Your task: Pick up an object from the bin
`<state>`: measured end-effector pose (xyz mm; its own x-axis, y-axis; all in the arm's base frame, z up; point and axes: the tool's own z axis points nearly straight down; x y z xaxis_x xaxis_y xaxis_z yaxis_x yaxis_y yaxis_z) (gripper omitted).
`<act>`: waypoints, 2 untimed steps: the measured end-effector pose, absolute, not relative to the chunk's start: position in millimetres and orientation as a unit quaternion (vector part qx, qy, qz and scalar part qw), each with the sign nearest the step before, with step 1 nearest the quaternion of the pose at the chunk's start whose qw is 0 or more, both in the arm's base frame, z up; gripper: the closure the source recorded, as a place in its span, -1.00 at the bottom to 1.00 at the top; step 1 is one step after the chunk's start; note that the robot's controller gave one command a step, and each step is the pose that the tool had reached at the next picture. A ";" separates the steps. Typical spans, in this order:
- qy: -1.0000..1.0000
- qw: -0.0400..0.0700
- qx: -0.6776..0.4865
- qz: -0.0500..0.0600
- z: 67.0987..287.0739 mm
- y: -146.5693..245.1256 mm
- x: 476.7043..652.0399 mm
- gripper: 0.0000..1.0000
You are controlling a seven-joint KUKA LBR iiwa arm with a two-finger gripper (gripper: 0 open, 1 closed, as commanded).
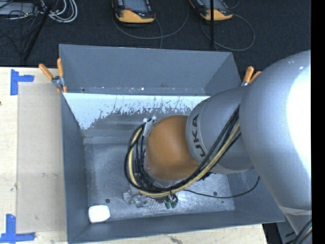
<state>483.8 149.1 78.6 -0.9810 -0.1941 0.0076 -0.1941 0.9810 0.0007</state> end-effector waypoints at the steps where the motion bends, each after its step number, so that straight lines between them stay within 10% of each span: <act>1: -0.996 0.001 0.094 0.000 188.9 148.9 479.7 1.00; 2: -0.996 0.001 0.094 0.000 188.9 148.8 479.7 1.00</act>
Offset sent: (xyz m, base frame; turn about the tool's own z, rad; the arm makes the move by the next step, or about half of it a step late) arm 0.0000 0.0000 0.0000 0.0000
